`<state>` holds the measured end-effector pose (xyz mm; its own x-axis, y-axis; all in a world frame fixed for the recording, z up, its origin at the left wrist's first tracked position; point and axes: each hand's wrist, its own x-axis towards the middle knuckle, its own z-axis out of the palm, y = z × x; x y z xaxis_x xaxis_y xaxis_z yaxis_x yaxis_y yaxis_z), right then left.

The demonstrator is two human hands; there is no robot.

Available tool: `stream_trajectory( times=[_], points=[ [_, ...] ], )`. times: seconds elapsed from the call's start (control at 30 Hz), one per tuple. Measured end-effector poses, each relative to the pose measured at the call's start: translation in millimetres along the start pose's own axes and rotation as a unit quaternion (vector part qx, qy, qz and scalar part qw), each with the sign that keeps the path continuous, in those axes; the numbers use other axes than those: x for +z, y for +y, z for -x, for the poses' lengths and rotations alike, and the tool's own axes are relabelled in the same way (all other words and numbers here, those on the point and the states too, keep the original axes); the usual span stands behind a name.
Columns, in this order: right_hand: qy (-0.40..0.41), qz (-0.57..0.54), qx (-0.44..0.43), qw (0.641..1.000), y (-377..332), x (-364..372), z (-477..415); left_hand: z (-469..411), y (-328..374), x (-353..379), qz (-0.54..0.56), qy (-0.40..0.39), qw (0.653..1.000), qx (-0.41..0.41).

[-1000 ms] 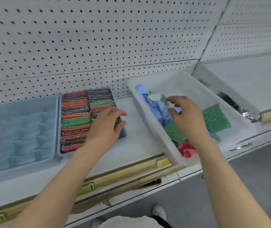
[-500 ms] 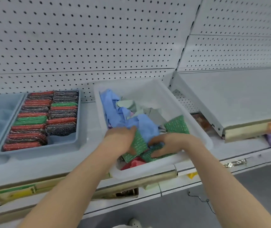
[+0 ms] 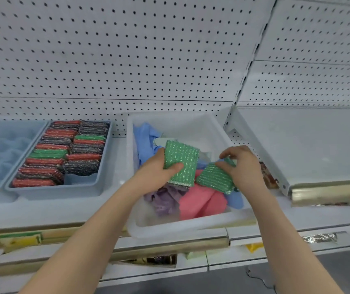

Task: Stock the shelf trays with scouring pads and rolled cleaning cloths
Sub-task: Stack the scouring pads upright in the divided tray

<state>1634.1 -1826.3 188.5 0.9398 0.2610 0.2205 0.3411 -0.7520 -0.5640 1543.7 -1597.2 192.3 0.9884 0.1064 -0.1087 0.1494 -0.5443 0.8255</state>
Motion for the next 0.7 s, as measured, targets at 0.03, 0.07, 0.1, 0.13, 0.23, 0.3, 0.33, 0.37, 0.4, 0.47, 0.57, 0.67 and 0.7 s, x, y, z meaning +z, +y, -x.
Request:
stream_trajectory(
  times=[0.03,0.07,0.1,0.13,0.23,0.3,0.33,0.37,0.4,0.47,0.57,0.67,0.7],
  points=[
    [0.014,-0.006,0.006,1.000,0,-1,1,1,5,2,0.041,0.011,0.999,0.003],
    [0.029,-0.021,0.008,0.999,0,-1,1,1,9,5,0.081,0.027,0.996,0.005],
    [0.047,-0.051,0.010,0.998,-1,-2,2,2,15,7,0.128,0.042,0.991,0.002],
    [0.066,-0.094,0.015,0.993,-5,-3,3,3,21,9,0.180,0.052,0.982,-0.015],
    [0.085,-0.190,0.028,0.978,-22,-4,0,-2,28,9,0.326,0.017,0.942,-0.080],
    [0.031,-0.226,0.011,0.974,-34,-1,-3,-7,27,8,0.399,-0.043,0.913,-0.077],
    [0.001,-0.232,0.005,0.973,-37,0,-6,-9,25,7,0.415,-0.051,0.906,-0.071],
    [-0.022,-0.228,0.006,0.973,-36,0,-6,-9,25,7,0.409,-0.047,0.909,-0.063],
    [-0.023,-0.199,0.007,0.980,-29,1,-7,-10,21,7,0.386,-0.024,0.921,-0.057],
    [0.040,-0.001,-0.045,0.998,-6,2,-7,-11,14,6,0.349,0.030,0.936,-0.042],
    [0.057,0.297,-0.084,0.949,14,13,1,-9,1,1,0.343,0.100,0.933,-0.037],
    [0.061,0.334,-0.121,0.933,11,23,9,-3,-6,-3,0.323,0.125,0.938,-0.024],
    [0.063,0.337,-0.141,0.929,7,25,11,-1,-8,-5,0.315,0.125,0.941,-0.017]
  ],
)
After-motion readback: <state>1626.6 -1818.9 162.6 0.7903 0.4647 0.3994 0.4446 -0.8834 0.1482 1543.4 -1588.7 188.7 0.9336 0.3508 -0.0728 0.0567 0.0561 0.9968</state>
